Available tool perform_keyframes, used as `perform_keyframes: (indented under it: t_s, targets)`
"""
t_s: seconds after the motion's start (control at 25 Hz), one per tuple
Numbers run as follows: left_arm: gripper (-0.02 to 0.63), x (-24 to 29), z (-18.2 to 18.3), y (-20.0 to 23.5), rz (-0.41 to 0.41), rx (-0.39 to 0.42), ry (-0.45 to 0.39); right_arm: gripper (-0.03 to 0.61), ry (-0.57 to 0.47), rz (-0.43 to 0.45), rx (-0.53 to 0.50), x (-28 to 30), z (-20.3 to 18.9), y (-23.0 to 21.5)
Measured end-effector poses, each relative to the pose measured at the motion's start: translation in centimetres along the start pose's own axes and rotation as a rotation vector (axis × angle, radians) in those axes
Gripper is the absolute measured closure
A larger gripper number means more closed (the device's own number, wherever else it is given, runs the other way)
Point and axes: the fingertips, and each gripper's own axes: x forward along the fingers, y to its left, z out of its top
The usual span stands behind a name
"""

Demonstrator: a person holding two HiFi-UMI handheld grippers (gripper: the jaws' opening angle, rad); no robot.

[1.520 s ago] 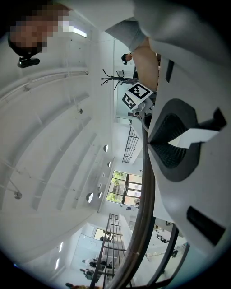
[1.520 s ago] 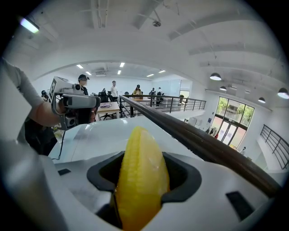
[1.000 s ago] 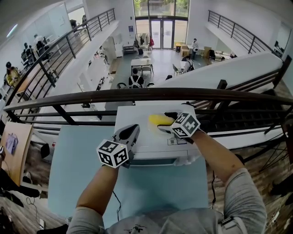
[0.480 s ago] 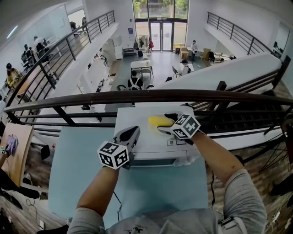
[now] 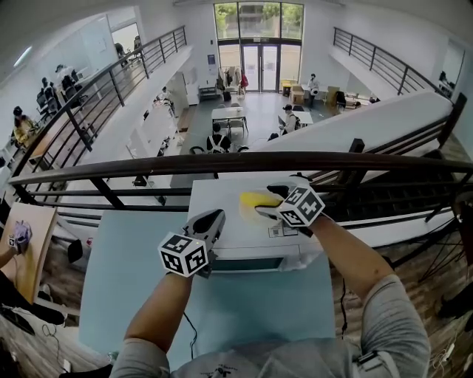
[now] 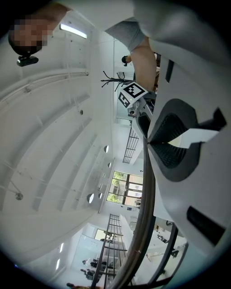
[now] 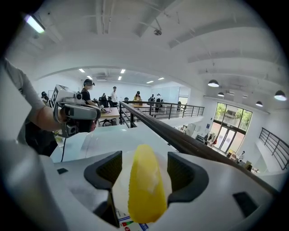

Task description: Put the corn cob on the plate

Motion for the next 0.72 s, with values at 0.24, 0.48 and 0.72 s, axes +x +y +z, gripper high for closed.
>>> perform_keyframes:
  t_s: [0.24, 0.48, 0.72]
  targets:
    - [0.606, -1.5, 0.5, -1.1, 0.005, -0.003, -0.009, 0.27, -0.032, -0.019, -0.011, -1.9, 1.1, 0.9]
    - [0.606, -3.6, 0.8, -2.8, 0.007, 0.0, -0.01, 0.272, -0.056, -0.047, -0.001, -4.5, 1.8, 2.2]
    - [0.606, -5.4, 1.1, -4.9, 0.002, 0.01, -0.01, 0.279, -0.072, -0.063, 0.015, -7.1, 1.9, 3.7]
